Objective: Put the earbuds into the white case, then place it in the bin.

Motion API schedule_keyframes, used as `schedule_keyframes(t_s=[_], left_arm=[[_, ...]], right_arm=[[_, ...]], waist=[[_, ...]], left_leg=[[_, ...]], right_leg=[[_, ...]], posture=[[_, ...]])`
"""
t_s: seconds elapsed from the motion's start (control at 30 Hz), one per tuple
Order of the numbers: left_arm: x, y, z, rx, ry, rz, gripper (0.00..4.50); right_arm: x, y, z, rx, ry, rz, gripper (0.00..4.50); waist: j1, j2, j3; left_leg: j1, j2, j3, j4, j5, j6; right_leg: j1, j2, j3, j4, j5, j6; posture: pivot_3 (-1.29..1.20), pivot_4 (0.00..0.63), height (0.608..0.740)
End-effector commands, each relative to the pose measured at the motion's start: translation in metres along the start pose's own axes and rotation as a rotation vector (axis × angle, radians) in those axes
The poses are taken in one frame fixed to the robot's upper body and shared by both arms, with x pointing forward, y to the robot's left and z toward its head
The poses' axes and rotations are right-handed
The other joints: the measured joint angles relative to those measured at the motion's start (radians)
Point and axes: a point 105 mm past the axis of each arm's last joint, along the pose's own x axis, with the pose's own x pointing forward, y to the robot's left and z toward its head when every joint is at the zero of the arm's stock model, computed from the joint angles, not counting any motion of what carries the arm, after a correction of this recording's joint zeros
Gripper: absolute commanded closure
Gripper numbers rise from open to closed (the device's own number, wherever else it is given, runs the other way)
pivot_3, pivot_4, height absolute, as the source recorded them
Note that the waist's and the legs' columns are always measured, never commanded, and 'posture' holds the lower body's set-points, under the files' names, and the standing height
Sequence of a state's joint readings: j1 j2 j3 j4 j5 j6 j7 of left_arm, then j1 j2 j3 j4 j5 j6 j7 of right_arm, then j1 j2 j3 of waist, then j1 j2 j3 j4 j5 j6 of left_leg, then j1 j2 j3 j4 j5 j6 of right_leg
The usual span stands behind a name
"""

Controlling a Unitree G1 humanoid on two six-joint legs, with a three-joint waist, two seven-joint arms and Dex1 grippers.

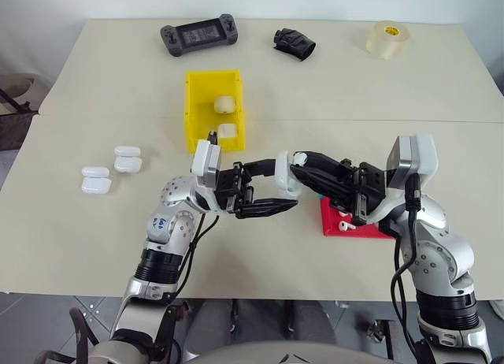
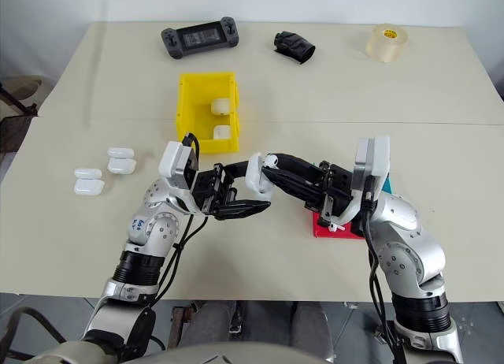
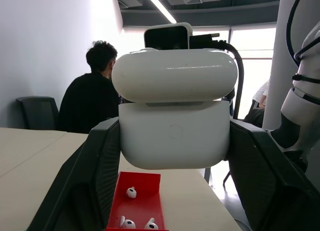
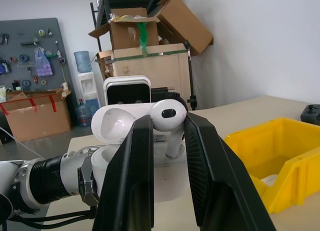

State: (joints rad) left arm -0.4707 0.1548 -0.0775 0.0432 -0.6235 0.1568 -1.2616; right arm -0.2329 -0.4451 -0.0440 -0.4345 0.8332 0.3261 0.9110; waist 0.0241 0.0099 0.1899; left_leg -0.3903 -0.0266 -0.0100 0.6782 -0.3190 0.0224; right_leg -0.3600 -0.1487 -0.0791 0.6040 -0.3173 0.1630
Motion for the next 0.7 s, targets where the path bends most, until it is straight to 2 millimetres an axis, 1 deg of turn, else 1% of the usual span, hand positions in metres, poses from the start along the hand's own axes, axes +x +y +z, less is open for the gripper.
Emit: schedule_keyframes(t_s=[0.03, 0.23, 0.3, 0.47, 0.7], left_arm=[[0.013, -0.007, 0.014, 0.065, -0.050, -0.061, 1.72], [0.013, -0.006, 0.014, 0.068, -0.051, -0.061, 1.72], [0.012, -0.006, 0.014, 0.070, -0.051, -0.060, 1.72], [0.012, -0.005, 0.014, 0.073, -0.052, -0.057, 1.72], [0.011, -0.006, 0.013, 0.073, -0.054, -0.052, 1.72]], right_arm=[[0.006, 0.004, -0.006, -0.001, 0.018, 0.021, 4.01], [0.005, 0.005, -0.008, 0.039, 0.029, 0.033, 4.01], [0.005, 0.006, -0.007, 0.041, 0.034, 0.044, 3.24], [0.005, 0.006, -0.003, 0.007, 0.037, 0.046, 1.73], [0.003, 0.004, 0.002, -0.012, 0.032, 0.038, 1.73]], waist=[[-0.001, 0.000, 0.000], [0.000, 0.000, 0.000], [0.000, 0.000, 0.000], [-0.001, 0.000, 0.000], [0.000, 0.000, 0.000]], left_leg=[[0.000, 0.000, 0.000, 0.000, 0.000, 0.000], [0.000, 0.000, 0.000, 0.000, 0.000, 0.000], [0.000, 0.000, 0.000, 0.000, 0.000, 0.000], [0.000, 0.000, 0.000, 0.000, 0.000, 0.000], [0.000, 0.000, 0.000, 0.000, 0.000, 0.000]], right_leg=[[0.000, 0.000, 0.000, 0.000, 0.000, 0.000], [0.000, 0.000, 0.000, 0.000, 0.000, 0.000], [0.000, 0.000, 0.000, 0.000, 0.000, 0.000], [0.000, 0.000, 0.000, 0.000, 0.000, 0.000], [0.000, 0.000, 0.000, 0.000, 0.000, 0.000]], posture=[[0.00, 0.150, 0.740], [0.00, 0.150, 0.740], [0.00, 0.150, 0.740], [0.00, 0.150, 0.740], [0.00, 0.150, 0.740]])
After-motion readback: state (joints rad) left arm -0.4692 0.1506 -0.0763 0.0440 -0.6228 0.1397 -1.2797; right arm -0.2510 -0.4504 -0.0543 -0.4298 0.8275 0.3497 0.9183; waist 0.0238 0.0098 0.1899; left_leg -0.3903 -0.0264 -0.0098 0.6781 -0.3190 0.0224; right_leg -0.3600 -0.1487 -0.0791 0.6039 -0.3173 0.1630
